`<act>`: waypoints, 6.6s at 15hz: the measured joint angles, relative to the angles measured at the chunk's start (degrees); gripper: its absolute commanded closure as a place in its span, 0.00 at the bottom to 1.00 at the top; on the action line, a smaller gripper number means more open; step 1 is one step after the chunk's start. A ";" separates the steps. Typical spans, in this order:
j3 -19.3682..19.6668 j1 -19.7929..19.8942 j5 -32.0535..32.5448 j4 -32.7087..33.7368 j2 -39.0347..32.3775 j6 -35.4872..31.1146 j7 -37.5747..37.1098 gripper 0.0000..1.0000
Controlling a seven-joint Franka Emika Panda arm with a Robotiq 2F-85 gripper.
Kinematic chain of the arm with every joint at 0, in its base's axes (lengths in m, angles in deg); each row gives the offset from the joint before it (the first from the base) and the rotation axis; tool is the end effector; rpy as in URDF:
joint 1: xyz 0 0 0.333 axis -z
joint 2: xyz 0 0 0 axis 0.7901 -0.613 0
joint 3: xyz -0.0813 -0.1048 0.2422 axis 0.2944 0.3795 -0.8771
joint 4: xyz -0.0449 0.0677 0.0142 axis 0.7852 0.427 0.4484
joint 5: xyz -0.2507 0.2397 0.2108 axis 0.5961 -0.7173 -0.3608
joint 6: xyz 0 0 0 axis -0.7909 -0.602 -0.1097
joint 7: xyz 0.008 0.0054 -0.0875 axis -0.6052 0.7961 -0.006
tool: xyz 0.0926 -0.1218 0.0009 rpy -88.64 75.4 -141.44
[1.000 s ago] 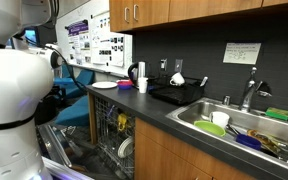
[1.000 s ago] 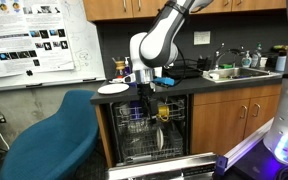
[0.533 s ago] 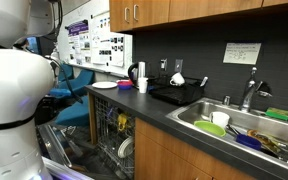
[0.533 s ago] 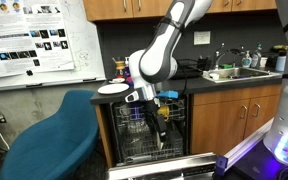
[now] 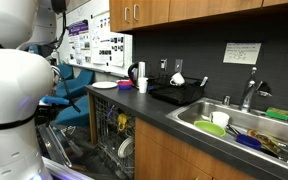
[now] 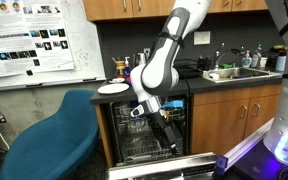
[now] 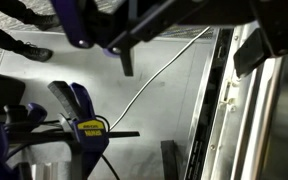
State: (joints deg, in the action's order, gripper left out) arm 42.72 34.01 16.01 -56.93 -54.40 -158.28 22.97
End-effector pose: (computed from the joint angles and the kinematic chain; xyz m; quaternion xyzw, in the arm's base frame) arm 0.2867 0.3400 0.0498 -0.7306 -0.6458 0.1829 0.1254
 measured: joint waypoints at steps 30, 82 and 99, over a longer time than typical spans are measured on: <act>-7.11 0.21 -1.71 4.83 -12.22 3.05 1.09 0.00; 0.04 -9.26 24.82 15.54 -27.51 -17.72 -13.60 0.00; 15.57 -27.18 37.26 15.21 -24.87 -24.93 -27.29 0.00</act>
State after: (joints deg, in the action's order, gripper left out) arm 58.29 6.82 53.27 -41.72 -79.27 -183.21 -4.32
